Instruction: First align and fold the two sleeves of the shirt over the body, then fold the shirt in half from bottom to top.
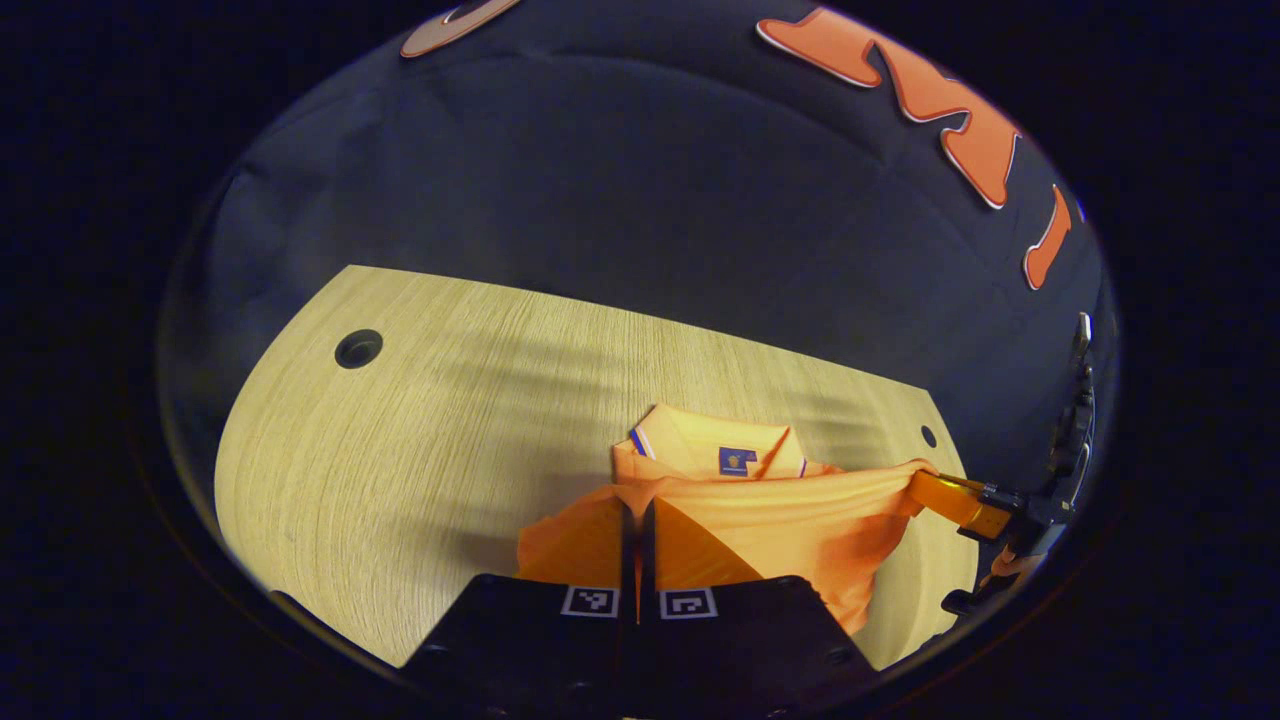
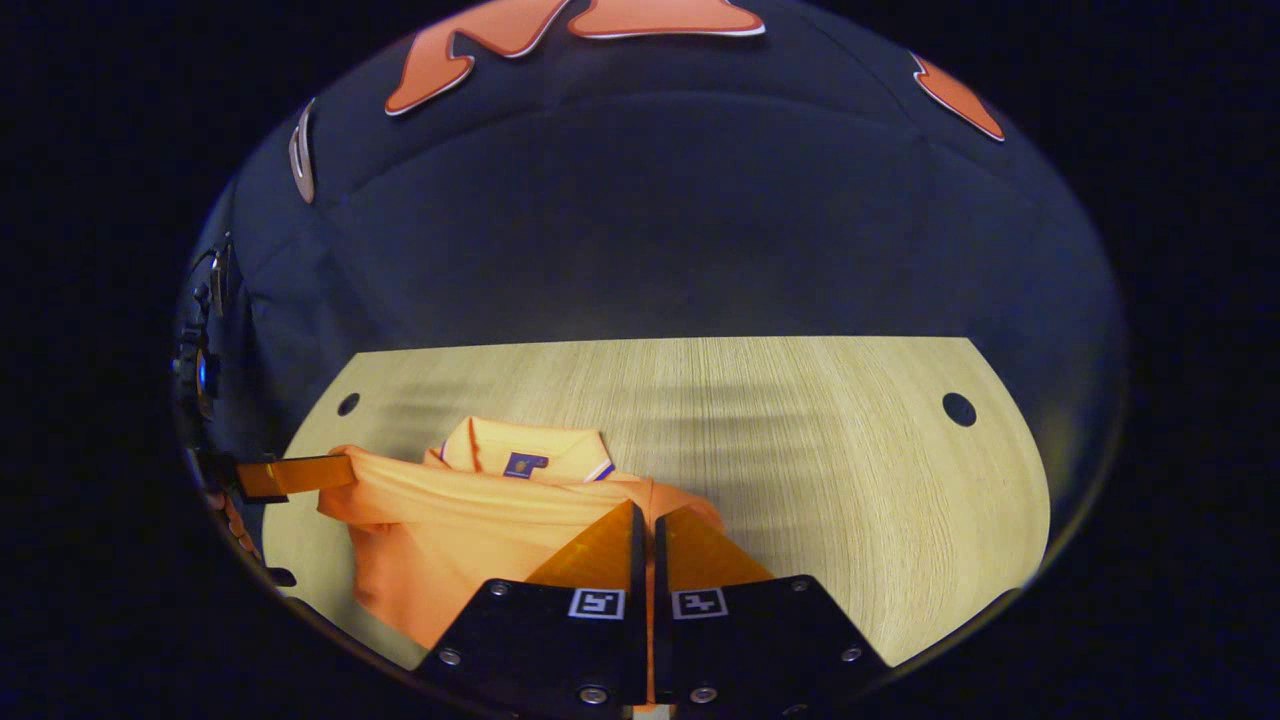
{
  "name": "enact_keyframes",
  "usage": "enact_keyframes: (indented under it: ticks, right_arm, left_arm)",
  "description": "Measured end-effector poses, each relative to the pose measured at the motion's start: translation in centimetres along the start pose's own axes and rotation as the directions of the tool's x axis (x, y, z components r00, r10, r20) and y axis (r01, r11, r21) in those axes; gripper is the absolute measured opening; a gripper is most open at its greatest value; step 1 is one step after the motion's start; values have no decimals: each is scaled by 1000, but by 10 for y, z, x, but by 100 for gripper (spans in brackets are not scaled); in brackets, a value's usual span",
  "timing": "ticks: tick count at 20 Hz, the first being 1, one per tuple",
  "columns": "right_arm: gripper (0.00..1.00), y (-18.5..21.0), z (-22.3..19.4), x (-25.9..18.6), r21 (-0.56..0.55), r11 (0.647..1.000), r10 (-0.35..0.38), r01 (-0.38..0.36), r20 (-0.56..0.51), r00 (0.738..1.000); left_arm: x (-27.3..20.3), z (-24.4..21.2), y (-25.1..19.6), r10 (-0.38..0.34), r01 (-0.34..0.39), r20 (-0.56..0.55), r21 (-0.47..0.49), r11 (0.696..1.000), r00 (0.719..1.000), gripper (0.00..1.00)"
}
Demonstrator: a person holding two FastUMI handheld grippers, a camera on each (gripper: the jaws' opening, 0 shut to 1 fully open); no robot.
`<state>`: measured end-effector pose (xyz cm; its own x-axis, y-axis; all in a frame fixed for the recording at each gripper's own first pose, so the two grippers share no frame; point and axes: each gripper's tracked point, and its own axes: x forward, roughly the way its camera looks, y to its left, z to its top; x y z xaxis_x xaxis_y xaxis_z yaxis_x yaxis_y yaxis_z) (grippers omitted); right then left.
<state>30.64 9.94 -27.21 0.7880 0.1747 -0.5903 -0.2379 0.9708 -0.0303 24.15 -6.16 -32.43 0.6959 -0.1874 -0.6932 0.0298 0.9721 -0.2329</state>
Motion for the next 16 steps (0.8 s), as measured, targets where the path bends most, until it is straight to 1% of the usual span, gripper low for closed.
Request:
enact_keyframes:
  ticks: [1, 2, 3, 4, 5, 6, 7, 8, 9, 12, 15, 16]
  right_arm:
    - [7, -1, -7, 3, 10, 1000, -9, 9, -29, 1000]
    - [10, -6, -16, 7, 18, 999, -39, 40, -54, 998]
    - [19, -11, -18, 11, 14, 998, -55, 56, -62, 997]
    - [46, -15, -16, 15, 16, 997, -72, 73, -59, 996]
    - [73, -16, -15, 13, 27, 997, -76, 78, -49, 996]
    - [100, -15, -12, 9, 46, 996, -70, 72, -36, 997]
    - [100, -15, -10, 4, 64, 996, -67, 68, -25, 997]
    - [100, -17, -8, 0, 77, 995, -65, 66, -16, 998]
    - [100, -19, -6, -7, 82, 994, -68, 68, -9, 998]
    - [100, -22, 3, -35, 79, 995, -64, 61, 34, 997]
    - [100, -22, 22, -85, 58, 997, -49, 43, 112, 992]
    - [100, -22, 28, -104, 47, 998, -46, 40, 139, 989]
  left_arm:
    - [7, -2, 6, 20, -20, -6, 1, 1000, 1000, 1]
    - [11, -3, 8, 22, -22, -11, -9, 1000, 1000, 0]
    - [12, -4, 8, 15, -15, -8, -17, 1000, 1000, 3]
    - [16, -1, 15, 38, -38, 3, -15, 999, 999, 8]
    - [15, 4, 21, 55, -55, 16, 0, 998, 998, 21]
    - [14, 7, 25, 70, -71, 33, 15, 997, 997, 24]
    - [10, 14, 27, 81, -82, 61, 15, 996, 995, 48]
    - [10, 20, 22, 72, -74, 80, 15, 997, 994, 73]
    - [-1, 25, 20, 65, -68, 94, 26, 997, 993, 98]
    - [-28, 42, 15, 88, -100, 137, 87, 991, 987, 99]
    - [-71, 70, -8, 55, -83, 235, 110, 990, 970, 98]
    - [-90, 76, -13, 57, -91, 264, 119, 989, 963, 99]
